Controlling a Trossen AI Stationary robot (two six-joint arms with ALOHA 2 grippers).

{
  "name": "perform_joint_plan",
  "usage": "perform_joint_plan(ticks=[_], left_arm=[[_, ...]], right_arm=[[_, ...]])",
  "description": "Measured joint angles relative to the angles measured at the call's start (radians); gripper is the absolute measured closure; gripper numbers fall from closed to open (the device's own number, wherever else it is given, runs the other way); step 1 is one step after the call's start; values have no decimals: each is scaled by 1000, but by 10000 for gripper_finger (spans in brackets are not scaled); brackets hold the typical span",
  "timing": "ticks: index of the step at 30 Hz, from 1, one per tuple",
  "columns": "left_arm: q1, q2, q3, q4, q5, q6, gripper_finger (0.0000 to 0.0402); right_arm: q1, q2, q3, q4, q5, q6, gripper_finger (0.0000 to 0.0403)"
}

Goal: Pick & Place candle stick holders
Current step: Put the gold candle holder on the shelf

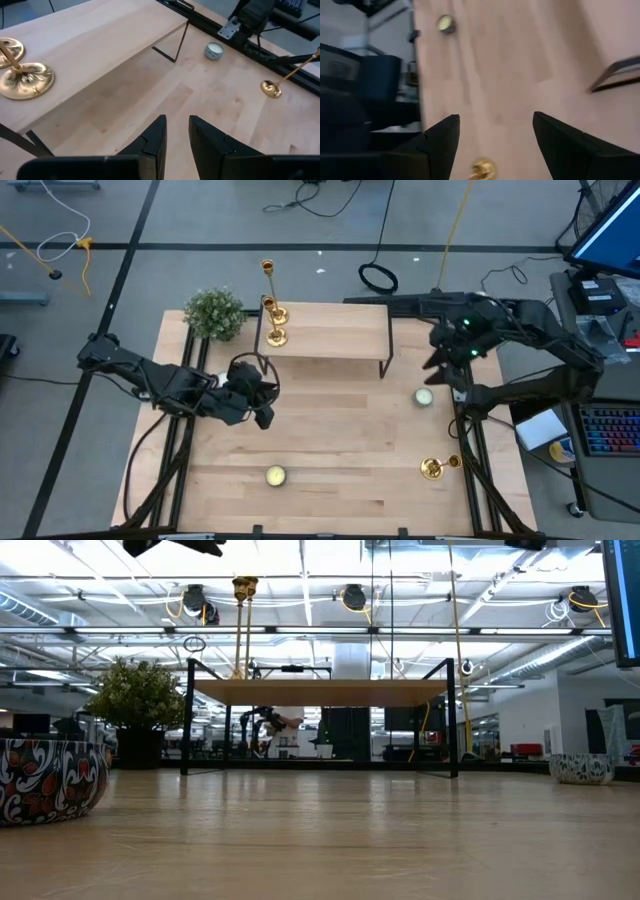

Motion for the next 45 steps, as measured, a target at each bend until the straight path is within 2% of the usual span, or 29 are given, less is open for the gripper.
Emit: perform_joint_plan(ticks=[7,14,26,31,40,43,45], left_arm=[[-8,1,0,-5,0,7,321],[-48,1,0,-5,1,15,321],[-70,1,0,7,1,20,321],[-70,1,0,30,1,-28,321],[-70,1,0,63,53,-10,321],[-67,1,0,61,72,58,321],[-62,1,0,61,156,138,321]], right_arm=[[67,-57,0,-5,3,253,156],[156,-89,0,-9,1,359,156],[360,-90,0,-125,10,630,156],[396,-89,0,-125,89,682,156],[404,-89,0,-109,118,628,156],[407,-87,0,-72,145,595,156],[421,-86,0,-36,152,567,156]])
